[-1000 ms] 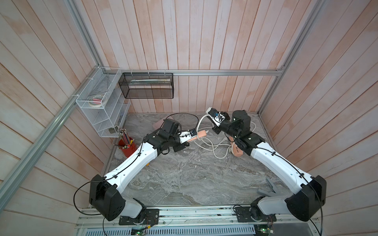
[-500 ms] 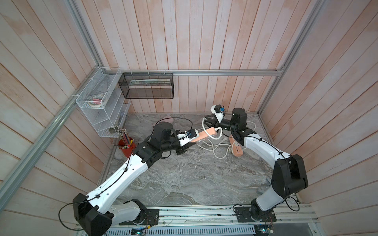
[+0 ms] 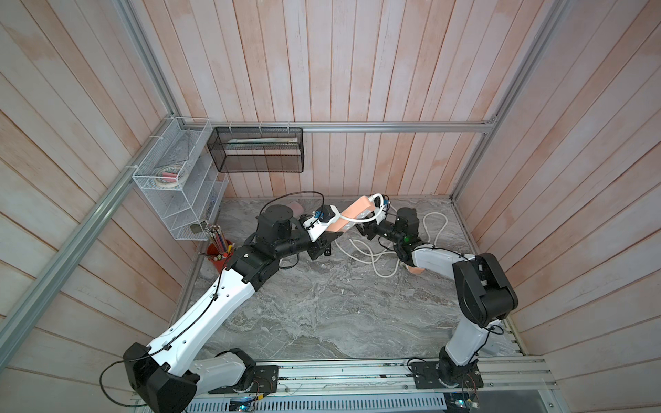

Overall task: Wrap the cord around the power strip
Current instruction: Wrap the power cord around the power strip.

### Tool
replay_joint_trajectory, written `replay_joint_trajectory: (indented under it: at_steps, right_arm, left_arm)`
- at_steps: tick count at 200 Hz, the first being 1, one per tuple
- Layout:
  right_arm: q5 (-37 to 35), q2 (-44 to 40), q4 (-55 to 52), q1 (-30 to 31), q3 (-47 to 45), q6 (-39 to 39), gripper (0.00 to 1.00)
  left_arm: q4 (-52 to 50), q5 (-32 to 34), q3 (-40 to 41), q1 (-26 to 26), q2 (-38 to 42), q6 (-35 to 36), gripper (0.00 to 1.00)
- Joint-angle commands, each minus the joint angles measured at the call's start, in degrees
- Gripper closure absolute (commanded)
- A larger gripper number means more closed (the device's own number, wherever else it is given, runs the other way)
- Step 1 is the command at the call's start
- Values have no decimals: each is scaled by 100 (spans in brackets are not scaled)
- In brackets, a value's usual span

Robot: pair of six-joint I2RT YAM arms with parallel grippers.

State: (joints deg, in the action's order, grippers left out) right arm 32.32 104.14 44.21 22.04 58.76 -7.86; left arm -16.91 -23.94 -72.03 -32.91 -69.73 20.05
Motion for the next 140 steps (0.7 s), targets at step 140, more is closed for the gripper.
replay_joint_trajectory:
  at_steps: [140]
  right_arm:
    - [-6263,-2149,1756,2297,-2372,4656,100]
  left_arm:
    - [-1651,2298,-1461,1396,-1462,-159,100]
